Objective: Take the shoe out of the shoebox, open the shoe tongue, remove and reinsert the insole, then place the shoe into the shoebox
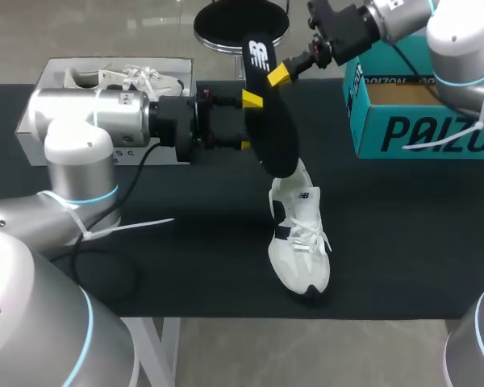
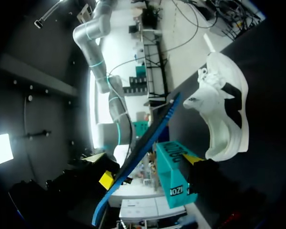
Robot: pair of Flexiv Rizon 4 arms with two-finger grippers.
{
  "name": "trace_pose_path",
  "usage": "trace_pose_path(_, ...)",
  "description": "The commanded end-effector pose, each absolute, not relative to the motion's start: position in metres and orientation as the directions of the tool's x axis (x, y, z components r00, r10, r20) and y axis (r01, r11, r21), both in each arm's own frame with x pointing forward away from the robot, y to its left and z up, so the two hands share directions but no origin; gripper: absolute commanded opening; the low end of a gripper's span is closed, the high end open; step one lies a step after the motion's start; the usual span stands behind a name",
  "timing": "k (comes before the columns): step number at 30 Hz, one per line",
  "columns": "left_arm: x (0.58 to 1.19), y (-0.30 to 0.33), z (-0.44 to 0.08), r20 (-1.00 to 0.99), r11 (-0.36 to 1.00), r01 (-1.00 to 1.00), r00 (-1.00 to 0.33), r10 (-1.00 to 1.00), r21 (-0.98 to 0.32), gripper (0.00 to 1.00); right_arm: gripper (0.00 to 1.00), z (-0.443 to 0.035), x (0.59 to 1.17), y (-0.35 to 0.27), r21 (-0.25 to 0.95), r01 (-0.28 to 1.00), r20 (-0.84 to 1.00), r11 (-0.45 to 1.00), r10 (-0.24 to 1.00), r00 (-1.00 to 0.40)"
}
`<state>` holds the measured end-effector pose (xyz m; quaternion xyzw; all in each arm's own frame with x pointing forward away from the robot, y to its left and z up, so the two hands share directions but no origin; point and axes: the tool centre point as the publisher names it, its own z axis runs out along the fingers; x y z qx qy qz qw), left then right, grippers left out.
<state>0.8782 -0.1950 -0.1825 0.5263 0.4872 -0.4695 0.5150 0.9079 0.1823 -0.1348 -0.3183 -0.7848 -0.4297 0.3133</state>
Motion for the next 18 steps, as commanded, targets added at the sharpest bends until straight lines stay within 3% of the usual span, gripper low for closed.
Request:
trace_pose_path(1,0.8773,-0.2017,-0.1836,-0.996,0.024,0.996,0.084,0.029,0.085,0.00,0.00,-0.1347,0.9059,0.1830,0.478,0.769,0.763,0.424,0.233,-0.603)
trace_pose_path(18,0.8824,-0.2052,-0.1829,-0.995,0.081,0.993,0.083,0.051,0.087,0.00,0.00,-0.1379,0.8967,0.1798,0.485,0.778,0.764,0.399,0.239,-0.599)
